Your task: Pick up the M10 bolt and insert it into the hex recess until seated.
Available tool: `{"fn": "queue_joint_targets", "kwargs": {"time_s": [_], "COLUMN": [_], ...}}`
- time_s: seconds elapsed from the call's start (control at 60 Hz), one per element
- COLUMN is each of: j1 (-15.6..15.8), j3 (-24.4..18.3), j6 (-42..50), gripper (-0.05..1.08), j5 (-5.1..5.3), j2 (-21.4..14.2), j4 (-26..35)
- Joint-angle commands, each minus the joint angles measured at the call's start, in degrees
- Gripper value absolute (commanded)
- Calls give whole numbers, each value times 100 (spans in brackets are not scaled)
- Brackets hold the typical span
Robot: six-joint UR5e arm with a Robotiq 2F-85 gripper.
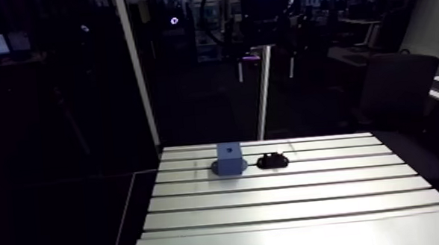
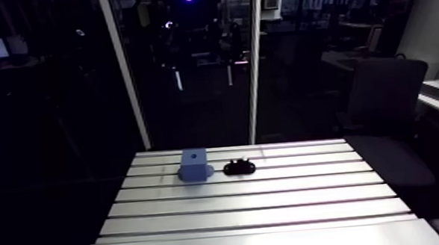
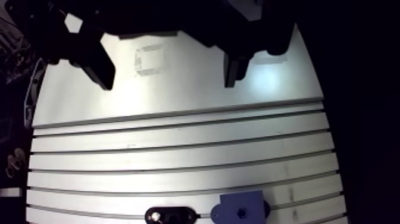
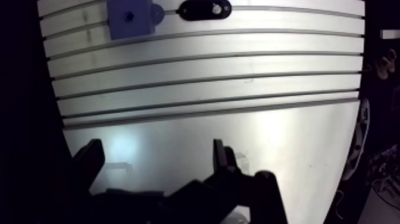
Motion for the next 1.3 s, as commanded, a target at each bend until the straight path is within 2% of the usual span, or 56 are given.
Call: {"fn": "queue_joint_targets", "kwargs": {"time_s": [0.017, 0.817, 1.033, 1.25, 1.3], "j1": [-51, -85, -332, -452, -567], "j3": [-287, -236, 19, 500, 625], "j6": [-158, -362, -756, -1128, -1249], "gripper": [1, 1, 1, 1, 1], "j5": [9, 0, 16, 67, 79], "j2": [105, 114, 114, 122, 139], "j4": [-27, -125, -710, -1524, -1685]}}
